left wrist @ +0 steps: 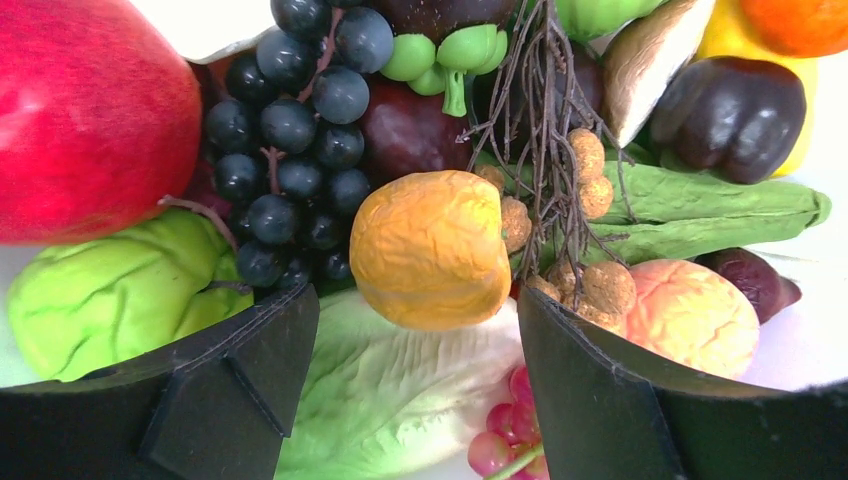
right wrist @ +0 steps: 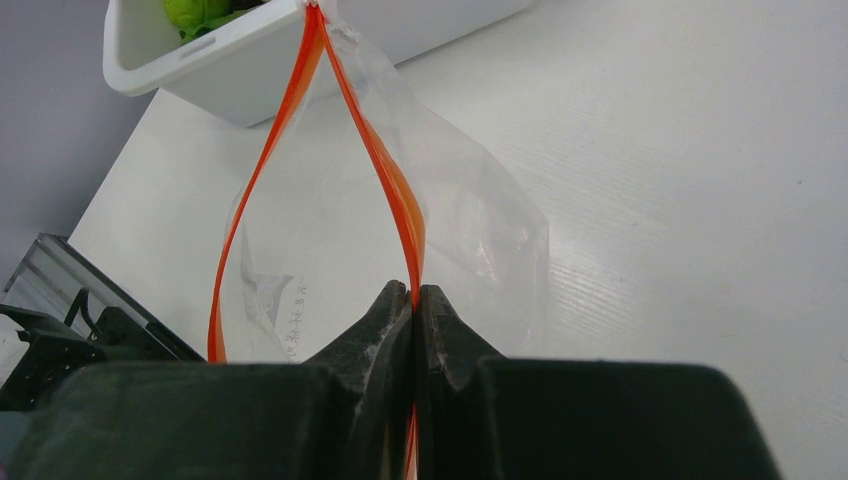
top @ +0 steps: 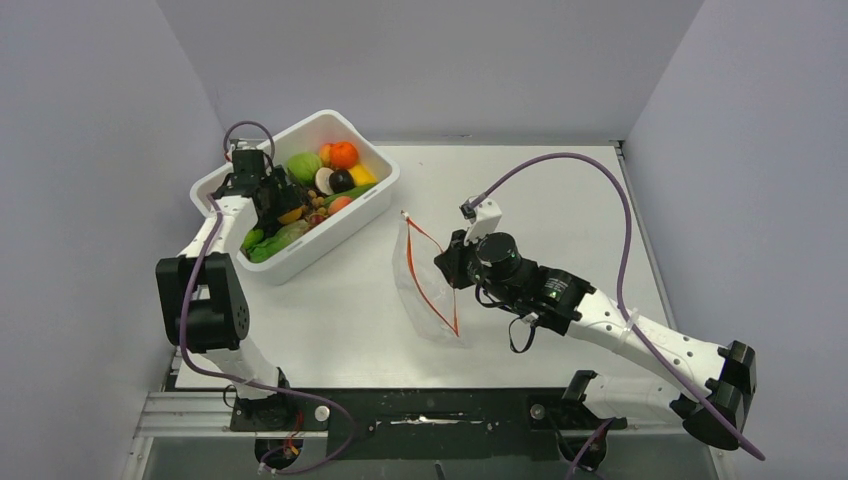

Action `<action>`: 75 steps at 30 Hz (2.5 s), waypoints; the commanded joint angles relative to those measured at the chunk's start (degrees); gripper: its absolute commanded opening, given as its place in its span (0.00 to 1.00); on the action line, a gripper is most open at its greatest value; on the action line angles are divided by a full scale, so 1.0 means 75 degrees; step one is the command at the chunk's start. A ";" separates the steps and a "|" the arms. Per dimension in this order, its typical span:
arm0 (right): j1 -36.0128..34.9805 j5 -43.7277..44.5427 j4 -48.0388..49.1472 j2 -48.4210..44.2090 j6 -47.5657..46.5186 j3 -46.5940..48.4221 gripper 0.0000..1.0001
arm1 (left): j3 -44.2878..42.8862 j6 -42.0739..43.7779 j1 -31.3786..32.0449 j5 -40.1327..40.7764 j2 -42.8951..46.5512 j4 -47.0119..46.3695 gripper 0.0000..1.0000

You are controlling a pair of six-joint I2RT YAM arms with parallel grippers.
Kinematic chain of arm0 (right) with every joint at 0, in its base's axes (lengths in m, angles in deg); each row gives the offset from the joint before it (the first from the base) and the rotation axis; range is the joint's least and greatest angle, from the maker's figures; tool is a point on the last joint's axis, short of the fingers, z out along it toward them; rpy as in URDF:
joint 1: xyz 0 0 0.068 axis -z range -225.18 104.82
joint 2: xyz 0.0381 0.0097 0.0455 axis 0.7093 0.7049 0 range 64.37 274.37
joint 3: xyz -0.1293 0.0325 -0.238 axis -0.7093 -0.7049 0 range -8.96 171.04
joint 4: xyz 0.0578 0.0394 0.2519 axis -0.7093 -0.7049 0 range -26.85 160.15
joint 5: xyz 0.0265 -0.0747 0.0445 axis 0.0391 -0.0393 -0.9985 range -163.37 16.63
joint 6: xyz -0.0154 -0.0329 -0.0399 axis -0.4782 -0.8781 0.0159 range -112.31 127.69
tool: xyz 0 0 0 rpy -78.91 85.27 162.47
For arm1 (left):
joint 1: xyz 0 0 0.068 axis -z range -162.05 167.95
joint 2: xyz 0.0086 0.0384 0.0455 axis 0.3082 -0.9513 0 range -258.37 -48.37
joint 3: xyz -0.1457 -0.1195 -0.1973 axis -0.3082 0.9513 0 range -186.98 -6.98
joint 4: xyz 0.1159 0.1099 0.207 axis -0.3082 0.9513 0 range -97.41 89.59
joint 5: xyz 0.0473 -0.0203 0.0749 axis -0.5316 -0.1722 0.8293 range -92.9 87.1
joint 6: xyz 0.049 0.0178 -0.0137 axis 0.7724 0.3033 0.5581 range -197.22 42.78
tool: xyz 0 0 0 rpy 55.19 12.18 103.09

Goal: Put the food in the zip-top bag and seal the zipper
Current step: Pick up the fake fruit from the bin, then place the fake fruit in the zipper food storage bag.

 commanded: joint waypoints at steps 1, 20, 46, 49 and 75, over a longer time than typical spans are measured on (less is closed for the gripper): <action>-0.0082 0.0015 0.0344 0.0059 0.0003 0.0326 0.00 | -0.0440 0.0150 -0.0054 -0.0304 -0.0207 -0.0337 0.73; -0.0105 0.0145 0.0370 -0.0038 0.0187 0.0128 0.00 | -0.0035 0.0046 0.0097 -0.0312 0.0168 -0.0469 0.46; -0.0241 0.0820 0.0509 0.0791 0.1039 0.0549 0.00 | 0.1864 -0.0032 0.0754 -0.2544 0.4149 -0.0175 0.41; -0.0250 0.0754 0.0826 0.0880 0.1039 0.0479 0.00 | 0.2036 0.0006 0.0775 -0.3157 0.4482 0.0094 0.41; -0.0233 0.0243 0.1358 0.1883 0.1330 0.1086 0.00 | 0.3451 -0.4022 0.2714 -0.6345 0.5998 -0.4194 0.36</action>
